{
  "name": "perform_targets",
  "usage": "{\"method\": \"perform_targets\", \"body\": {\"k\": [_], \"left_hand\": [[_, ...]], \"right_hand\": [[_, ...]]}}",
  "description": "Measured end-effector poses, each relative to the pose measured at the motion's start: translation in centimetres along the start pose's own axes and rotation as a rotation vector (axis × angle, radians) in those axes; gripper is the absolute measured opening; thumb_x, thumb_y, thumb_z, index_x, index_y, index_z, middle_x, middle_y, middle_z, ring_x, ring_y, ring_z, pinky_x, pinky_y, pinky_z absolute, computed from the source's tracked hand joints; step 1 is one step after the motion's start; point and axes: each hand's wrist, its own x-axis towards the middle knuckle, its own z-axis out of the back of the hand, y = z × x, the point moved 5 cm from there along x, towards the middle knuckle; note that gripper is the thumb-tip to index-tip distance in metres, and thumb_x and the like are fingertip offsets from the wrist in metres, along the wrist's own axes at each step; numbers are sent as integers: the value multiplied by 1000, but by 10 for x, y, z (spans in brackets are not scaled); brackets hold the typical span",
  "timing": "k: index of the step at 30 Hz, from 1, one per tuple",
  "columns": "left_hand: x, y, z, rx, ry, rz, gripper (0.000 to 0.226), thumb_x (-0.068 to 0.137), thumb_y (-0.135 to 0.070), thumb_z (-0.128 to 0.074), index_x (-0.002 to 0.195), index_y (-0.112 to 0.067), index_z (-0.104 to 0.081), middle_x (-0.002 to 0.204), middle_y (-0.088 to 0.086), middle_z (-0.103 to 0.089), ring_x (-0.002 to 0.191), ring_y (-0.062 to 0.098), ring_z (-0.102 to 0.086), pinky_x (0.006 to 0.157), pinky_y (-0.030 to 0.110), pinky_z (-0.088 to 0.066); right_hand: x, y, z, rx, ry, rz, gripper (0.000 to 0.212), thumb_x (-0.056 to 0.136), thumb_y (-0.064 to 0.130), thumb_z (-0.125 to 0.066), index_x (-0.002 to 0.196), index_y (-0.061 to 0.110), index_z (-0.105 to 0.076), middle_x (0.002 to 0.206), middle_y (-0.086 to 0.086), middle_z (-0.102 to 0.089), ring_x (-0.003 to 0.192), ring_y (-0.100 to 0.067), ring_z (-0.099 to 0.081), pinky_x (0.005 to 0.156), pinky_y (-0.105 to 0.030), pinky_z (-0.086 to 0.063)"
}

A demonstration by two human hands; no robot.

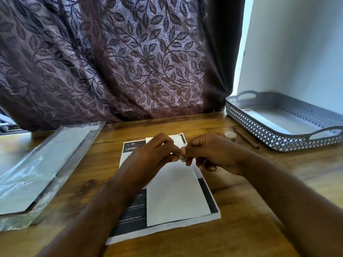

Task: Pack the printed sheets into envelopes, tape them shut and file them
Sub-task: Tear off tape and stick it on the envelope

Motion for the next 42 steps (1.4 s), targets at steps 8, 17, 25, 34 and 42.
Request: {"method": "perform_targets", "body": {"k": [8, 17, 25, 34, 42], "left_hand": [[-7, 23, -10, -130, 170, 368, 43, 97, -49, -48, 135, -29, -53, 140, -7, -53, 118, 10, -54, 95, 25, -45], [-20, 36, -28, 147, 557, 391, 108, 61, -97, 4, 155, -45, -15, 162, -15, -29, 151, 9, -21, 126, 42, -1], [-10, 24, -19, 117, 447, 378, 61, 90, -75, -36, 141, -43, -48, 152, -21, -43, 143, 4, -32, 123, 36, -18], [9, 60, -38, 33, 275, 559, 60, 96, -55, -52, 150, -35, -35, 153, -9, -44, 141, 16, -39, 119, 41, -27], [25, 87, -51, -45, 203, 639, 39, 97, -38, -60, 135, -39, -49, 81, -22, -58, 93, 11, -58, 101, 44, -44]], "right_hand": [[9, -9, 11, 8, -215, 37, 11, 91, 17, -73, 88, 8, -77, 82, -8, -76, 66, -22, -67, 68, -37, -58], [11, -25, 18, -73, -340, -94, 20, 97, 25, -67, 86, 10, -74, 64, -13, -73, 40, -19, -53, 42, -23, -43], [14, -28, 18, -63, -344, -135, 18, 97, 27, -66, 89, 12, -72, 64, -11, -74, 37, -15, -54, 43, -23, -44], [21, -32, 22, -85, -503, -67, 22, 96, 27, -68, 78, 14, -74, 62, -7, -72, 40, -14, -54, 43, -23, -44], [34, -38, 24, -70, -527, -98, 22, 95, 28, -70, 79, 13, -75, 58, -5, -70, 34, -6, -49, 38, -17, -38]]}}
